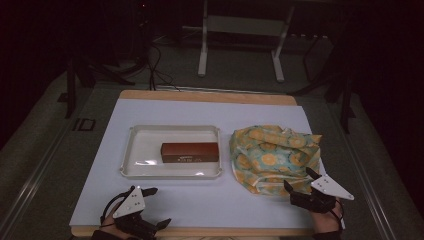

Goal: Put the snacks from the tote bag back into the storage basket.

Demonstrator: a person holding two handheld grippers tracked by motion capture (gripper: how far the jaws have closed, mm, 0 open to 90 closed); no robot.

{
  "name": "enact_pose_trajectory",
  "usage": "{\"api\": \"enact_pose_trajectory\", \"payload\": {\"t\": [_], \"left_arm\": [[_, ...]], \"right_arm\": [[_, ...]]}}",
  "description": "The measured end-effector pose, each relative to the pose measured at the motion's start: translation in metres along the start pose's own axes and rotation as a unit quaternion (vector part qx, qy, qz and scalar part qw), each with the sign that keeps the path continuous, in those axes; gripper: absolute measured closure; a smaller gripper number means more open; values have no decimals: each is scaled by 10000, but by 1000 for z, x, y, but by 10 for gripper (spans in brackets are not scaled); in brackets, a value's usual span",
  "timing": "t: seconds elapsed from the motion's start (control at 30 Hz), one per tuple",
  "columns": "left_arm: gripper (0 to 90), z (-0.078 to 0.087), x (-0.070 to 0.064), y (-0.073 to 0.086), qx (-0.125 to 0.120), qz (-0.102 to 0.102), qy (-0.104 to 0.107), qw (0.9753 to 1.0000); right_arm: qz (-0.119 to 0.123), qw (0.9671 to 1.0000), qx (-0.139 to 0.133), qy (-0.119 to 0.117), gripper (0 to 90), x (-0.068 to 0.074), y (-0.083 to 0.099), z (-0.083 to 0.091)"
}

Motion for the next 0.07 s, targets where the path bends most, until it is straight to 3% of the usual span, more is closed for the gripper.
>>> {"api": "enact_pose_trajectory", "payload": {"t": [0.07], "left_arm": [[0,0,0,0,1,1,0,10000]], "right_arm": [[8,10000,4,-18,112,0,0,0]]}}
Point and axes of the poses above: each handheld gripper's, and its own axes: z roughly backward along the jaws, y roughly out of its underside, x roughly to its left, the point moved 4 cm from there along -z, roughly forward along the jaws, and after that the axes turned 14 degrees about y, right-handed, at the moved point
